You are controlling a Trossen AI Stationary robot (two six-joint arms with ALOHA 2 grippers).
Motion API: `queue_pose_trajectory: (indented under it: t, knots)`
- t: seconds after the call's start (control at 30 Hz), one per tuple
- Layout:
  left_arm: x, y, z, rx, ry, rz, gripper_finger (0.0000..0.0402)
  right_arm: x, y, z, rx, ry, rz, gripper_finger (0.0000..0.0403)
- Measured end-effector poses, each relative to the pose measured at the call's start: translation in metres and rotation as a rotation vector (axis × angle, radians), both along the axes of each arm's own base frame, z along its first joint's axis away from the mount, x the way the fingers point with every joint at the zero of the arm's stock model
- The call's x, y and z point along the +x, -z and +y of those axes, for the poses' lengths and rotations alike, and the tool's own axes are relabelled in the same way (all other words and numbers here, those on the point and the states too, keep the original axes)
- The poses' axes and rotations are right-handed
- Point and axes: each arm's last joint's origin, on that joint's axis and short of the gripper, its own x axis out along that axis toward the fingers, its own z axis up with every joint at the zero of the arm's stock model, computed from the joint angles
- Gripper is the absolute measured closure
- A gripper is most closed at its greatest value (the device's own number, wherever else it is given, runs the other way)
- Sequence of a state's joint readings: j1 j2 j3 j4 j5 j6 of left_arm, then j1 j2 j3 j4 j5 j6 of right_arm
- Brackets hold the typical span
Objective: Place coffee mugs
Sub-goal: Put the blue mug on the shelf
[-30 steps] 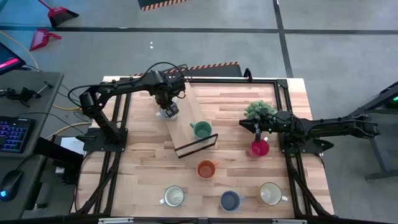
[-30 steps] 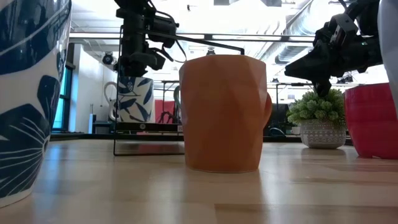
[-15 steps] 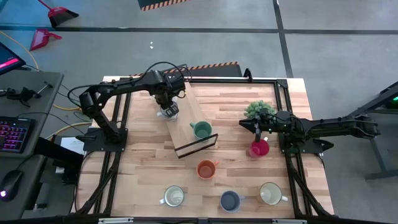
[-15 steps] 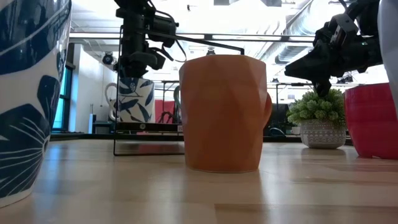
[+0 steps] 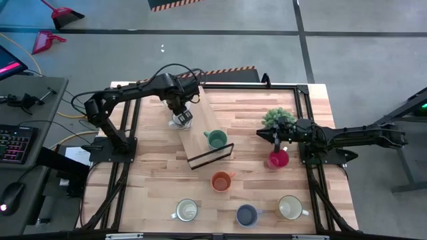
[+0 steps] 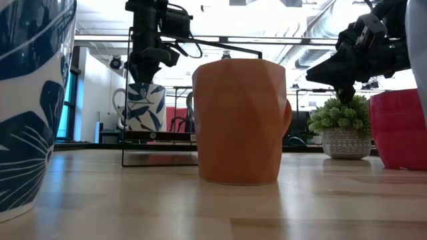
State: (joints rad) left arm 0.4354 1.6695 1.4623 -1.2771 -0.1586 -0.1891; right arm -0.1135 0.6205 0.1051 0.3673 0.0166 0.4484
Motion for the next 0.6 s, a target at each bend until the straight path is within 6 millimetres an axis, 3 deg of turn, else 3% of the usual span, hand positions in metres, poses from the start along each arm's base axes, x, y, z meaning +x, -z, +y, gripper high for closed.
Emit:
queue_pose_trajectory:
  t: [0.6]
  knots:
    - [-0.006,-0.063,-0.013,0.002,0.008,0.005,0.0343,0.0,0.001,0.001,0.023,-0.022,0.01,0.0364]
